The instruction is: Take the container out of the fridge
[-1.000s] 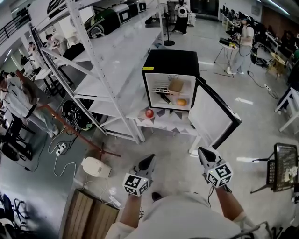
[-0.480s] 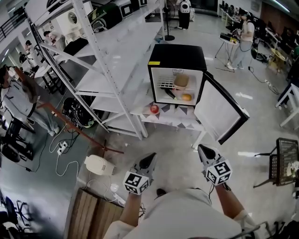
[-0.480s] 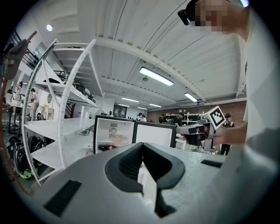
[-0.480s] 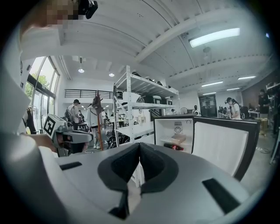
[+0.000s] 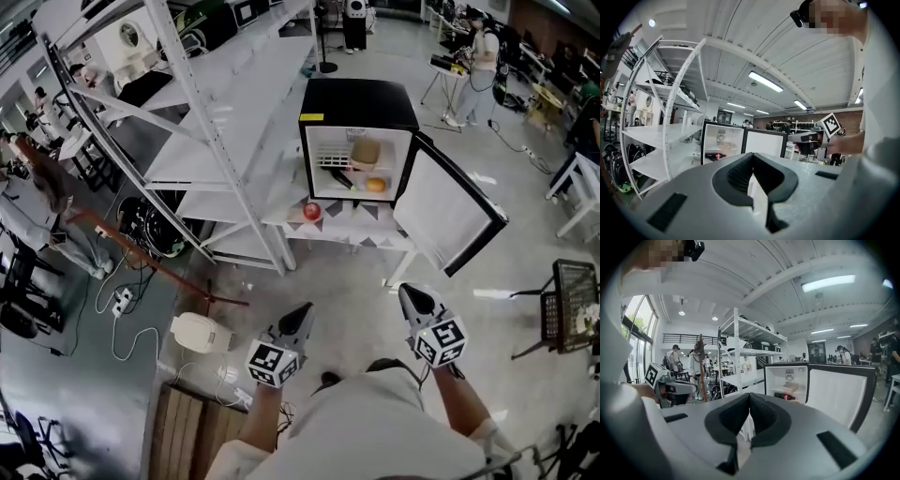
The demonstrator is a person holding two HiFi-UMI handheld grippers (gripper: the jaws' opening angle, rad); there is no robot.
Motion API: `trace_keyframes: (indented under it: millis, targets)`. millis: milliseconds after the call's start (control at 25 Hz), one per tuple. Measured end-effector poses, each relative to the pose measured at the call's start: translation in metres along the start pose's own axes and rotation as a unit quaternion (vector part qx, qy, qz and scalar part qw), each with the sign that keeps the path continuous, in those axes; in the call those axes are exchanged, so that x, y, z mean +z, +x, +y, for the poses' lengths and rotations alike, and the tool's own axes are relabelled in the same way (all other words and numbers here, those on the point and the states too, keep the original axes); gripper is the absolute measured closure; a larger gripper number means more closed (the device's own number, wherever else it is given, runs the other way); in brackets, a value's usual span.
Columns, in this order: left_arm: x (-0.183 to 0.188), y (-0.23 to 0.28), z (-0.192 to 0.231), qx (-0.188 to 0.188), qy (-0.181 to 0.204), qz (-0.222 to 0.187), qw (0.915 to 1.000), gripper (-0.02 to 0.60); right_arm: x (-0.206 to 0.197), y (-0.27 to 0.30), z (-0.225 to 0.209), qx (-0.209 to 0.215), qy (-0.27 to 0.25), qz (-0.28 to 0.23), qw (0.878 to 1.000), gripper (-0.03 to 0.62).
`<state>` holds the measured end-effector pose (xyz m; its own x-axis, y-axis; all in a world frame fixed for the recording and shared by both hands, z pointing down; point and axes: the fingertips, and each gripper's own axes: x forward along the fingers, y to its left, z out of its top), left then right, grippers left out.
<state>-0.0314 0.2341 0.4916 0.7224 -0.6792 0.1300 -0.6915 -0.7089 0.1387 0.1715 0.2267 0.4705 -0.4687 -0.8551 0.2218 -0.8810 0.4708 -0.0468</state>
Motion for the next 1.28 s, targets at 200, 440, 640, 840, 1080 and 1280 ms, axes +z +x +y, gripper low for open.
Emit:
trace_keyframes:
  millis: [200,440,640,840,1080,1280]
  targets:
    - [-0.005,-0.011,0.014,0.000,-0.005,0.005,1.0000,0.577,-0.004,0.008,0.015,-0.004,-0.001,0.009,1.000,0.588]
    - [-0.002,-0.021,0.024,0.007,-0.008,-0.001,0.9999,0.577,0.000,0.018,0.020,-0.005,-0.004,0.010,1.000,0.588]
    - [-0.006,-0.018,0.036,0.018,-0.018,0.002,0.9997,0.577,0.002,0.034,0.017,-0.002,-0.014,0.013,1.000,0.588]
    - [-0.007,-0.007,0.051,0.029,-0.025,0.003,0.9992,0.577,0.003,0.055,0.008,0.003,-0.024,0.019,1.000,0.588]
    - [-0.003,0.025,0.064,0.031,-0.032,0.007,0.9990,0.577,0.003,0.082,-0.017,0.007,-0.017,0.025,1.000,0.588]
    - [0.002,0.064,0.081,0.030,-0.033,0.008,0.9990,0.577,0.006,0.109,-0.050,0.007,-0.014,0.028,0.999,0.588]
